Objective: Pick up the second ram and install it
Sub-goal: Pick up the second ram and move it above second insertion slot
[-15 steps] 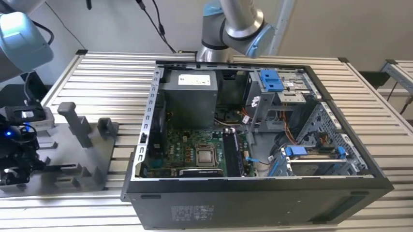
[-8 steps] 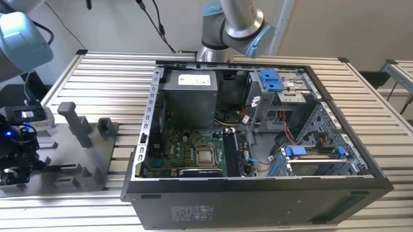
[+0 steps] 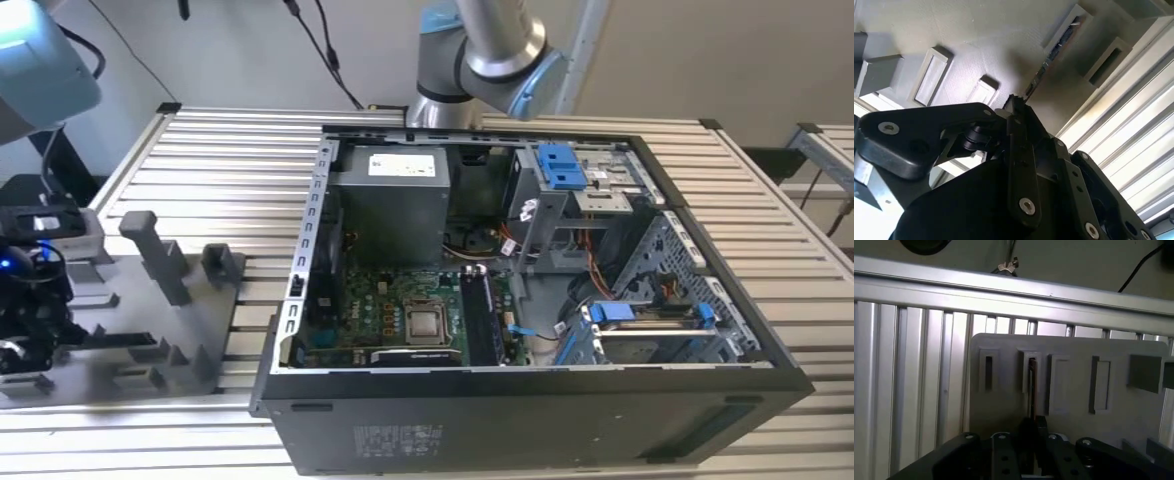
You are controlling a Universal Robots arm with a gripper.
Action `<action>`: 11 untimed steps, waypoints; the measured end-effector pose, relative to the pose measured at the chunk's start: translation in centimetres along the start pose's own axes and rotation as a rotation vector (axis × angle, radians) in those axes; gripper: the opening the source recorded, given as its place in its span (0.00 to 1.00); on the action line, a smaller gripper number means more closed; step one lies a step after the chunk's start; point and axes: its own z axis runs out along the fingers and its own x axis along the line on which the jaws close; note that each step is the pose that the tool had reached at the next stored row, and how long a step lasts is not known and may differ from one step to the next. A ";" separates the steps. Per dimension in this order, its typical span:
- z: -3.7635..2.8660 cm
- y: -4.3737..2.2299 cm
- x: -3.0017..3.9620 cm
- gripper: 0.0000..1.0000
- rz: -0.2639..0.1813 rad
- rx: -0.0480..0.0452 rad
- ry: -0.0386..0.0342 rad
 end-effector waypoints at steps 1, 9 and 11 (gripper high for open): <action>-0.27 0.00 -0.05 0.18 0.000 0.0000 0.0000; -3.30 -0.08 -0.51 0.18 0.001 0.0002 -0.0002; -4.22 -0.10 -0.66 0.18 0.001 0.0003 -0.0003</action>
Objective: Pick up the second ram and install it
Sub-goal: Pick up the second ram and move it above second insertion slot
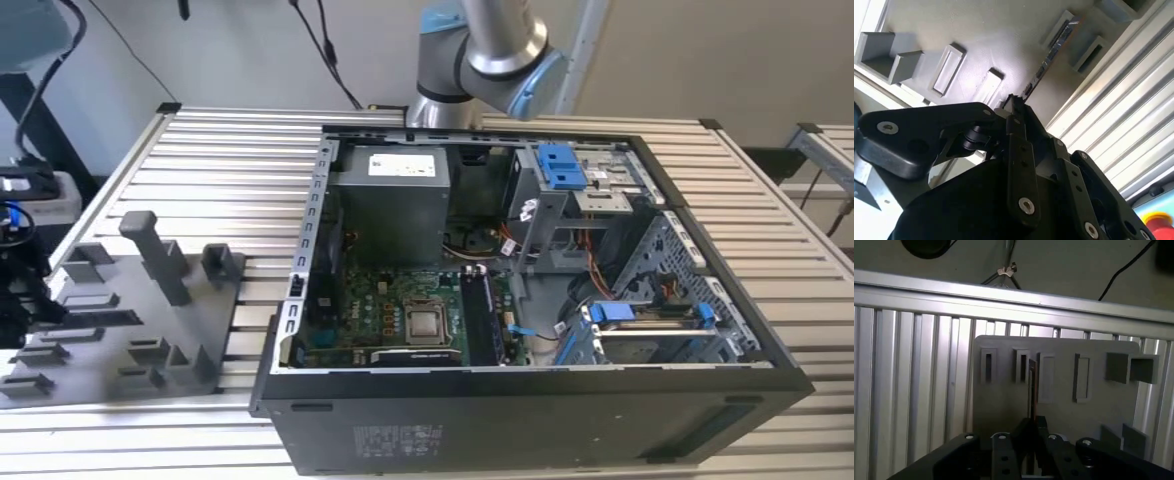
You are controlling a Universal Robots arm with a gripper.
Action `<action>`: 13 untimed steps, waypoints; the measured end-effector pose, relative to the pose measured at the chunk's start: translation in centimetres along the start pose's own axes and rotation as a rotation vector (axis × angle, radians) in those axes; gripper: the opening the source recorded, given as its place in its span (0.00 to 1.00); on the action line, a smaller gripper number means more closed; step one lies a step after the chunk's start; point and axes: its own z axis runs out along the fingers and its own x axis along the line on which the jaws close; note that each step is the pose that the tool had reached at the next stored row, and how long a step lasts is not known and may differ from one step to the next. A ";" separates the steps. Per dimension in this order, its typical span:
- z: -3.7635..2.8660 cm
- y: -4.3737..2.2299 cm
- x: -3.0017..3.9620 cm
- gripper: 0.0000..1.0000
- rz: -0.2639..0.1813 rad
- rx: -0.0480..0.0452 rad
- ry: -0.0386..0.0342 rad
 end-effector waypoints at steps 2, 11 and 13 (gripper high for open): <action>-0.87 -0.02 -0.13 0.18 0.000 -0.0001 0.0000; -3.74 -0.10 -0.58 0.18 0.003 0.0013 -0.0032; -4.46 -0.12 -0.71 0.18 0.004 0.0019 -0.0032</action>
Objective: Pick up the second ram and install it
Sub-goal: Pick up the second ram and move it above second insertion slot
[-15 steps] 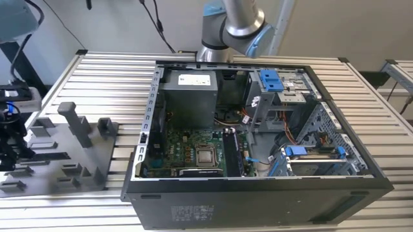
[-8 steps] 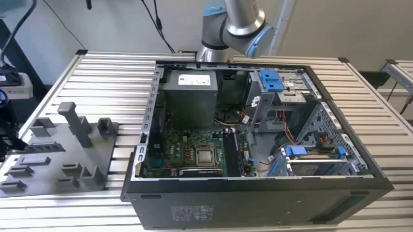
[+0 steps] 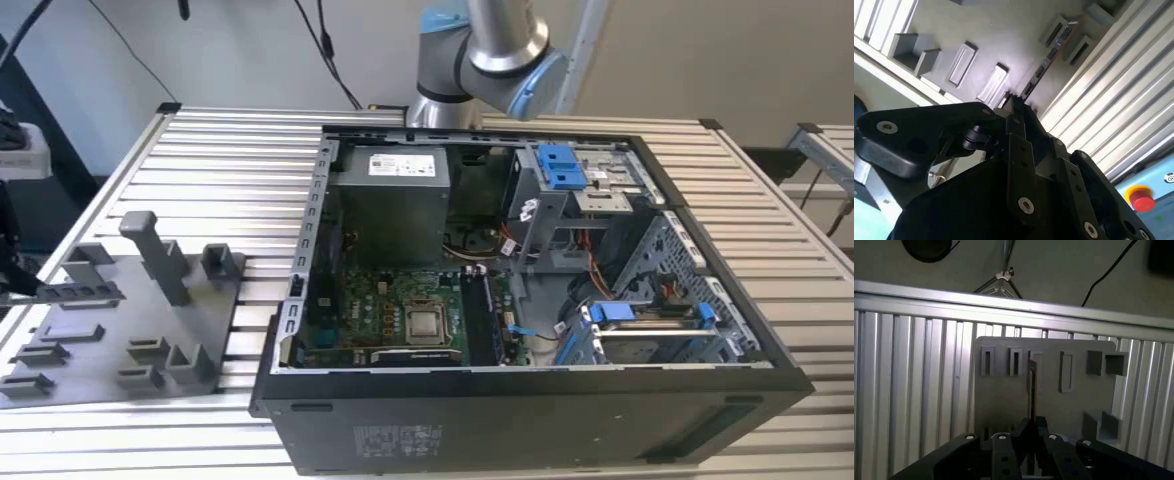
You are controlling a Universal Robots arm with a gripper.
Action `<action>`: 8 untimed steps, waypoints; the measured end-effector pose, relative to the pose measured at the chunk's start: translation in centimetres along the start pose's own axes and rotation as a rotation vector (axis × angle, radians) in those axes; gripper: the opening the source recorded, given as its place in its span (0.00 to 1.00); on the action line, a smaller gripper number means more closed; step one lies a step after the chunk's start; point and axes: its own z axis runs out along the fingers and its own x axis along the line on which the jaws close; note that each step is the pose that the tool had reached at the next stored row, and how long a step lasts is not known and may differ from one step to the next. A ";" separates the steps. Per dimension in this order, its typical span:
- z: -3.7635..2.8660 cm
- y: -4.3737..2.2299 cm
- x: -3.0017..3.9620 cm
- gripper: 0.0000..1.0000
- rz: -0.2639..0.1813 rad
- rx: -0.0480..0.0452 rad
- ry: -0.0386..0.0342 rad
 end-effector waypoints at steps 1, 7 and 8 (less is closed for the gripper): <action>-0.40 -0.01 -0.07 0.18 0.001 0.0000 0.0001; -3.05 -0.08 -0.50 0.18 0.001 0.0002 0.0001; -3.49 -0.09 -0.57 0.18 0.001 0.0002 0.0000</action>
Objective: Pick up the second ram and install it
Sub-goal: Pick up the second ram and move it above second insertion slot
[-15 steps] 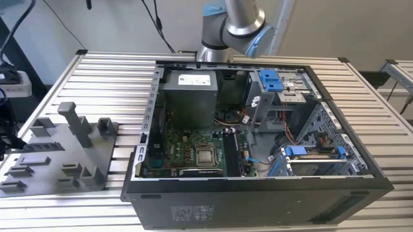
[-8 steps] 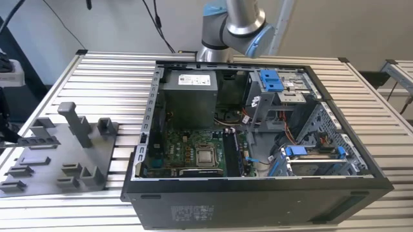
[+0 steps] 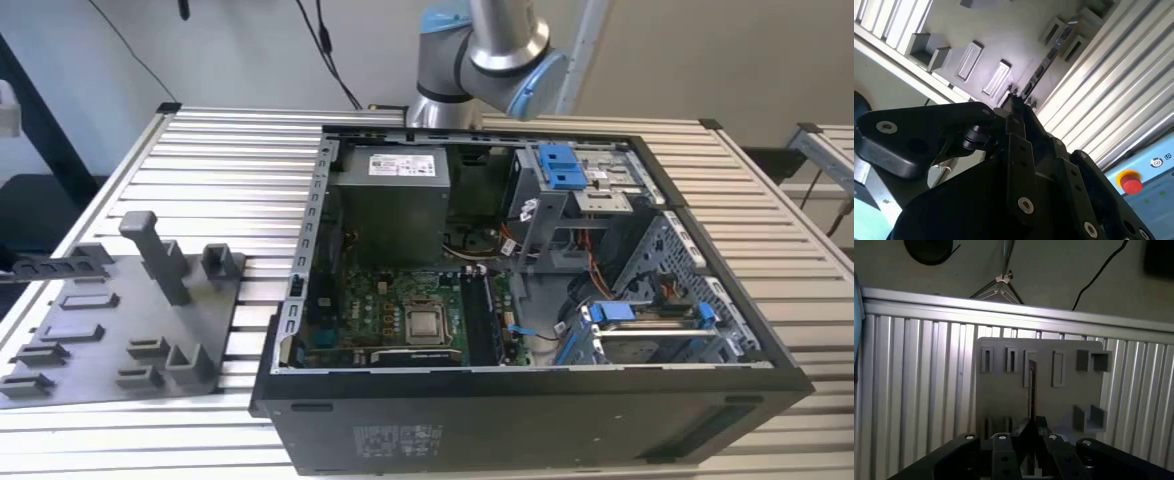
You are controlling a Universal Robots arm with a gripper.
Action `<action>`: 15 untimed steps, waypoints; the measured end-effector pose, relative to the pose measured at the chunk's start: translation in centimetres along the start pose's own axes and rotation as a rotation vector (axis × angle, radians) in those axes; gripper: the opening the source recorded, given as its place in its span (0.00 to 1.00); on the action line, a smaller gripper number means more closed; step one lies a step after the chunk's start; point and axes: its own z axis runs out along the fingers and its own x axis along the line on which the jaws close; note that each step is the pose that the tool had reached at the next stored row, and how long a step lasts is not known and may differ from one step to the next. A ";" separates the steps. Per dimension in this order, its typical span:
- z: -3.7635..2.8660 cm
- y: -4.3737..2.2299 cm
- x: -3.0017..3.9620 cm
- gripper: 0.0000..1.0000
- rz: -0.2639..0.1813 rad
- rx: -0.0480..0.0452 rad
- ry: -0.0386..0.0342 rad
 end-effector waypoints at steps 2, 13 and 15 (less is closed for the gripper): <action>-0.90 -0.02 -0.14 0.18 0.000 0.0000 0.0000; -5.34 -0.14 -0.85 0.18 0.002 0.0002 0.0001; -5.33 -0.14 -0.85 0.18 0.002 0.0004 0.0000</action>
